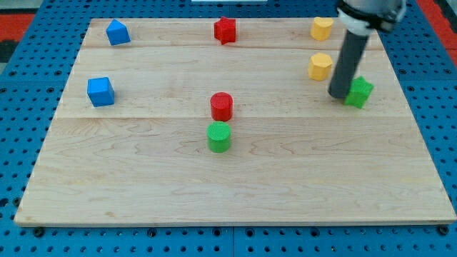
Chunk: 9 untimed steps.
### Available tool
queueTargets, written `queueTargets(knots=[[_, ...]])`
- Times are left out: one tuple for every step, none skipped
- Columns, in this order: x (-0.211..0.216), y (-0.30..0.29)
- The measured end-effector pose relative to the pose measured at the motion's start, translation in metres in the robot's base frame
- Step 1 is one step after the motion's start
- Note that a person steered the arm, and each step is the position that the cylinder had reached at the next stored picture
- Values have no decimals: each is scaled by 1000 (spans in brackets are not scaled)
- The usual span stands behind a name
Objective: Move the green star diagonal to the yellow hexagon
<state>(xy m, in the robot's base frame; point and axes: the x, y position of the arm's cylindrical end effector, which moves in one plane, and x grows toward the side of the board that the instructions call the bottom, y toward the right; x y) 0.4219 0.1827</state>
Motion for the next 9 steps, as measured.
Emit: queueTargets(knots=[[69, -6], [65, 108], [8, 124], [-12, 63], [-7, 46], [-3, 52], [-37, 118], [-81, 87], [-86, 23]])
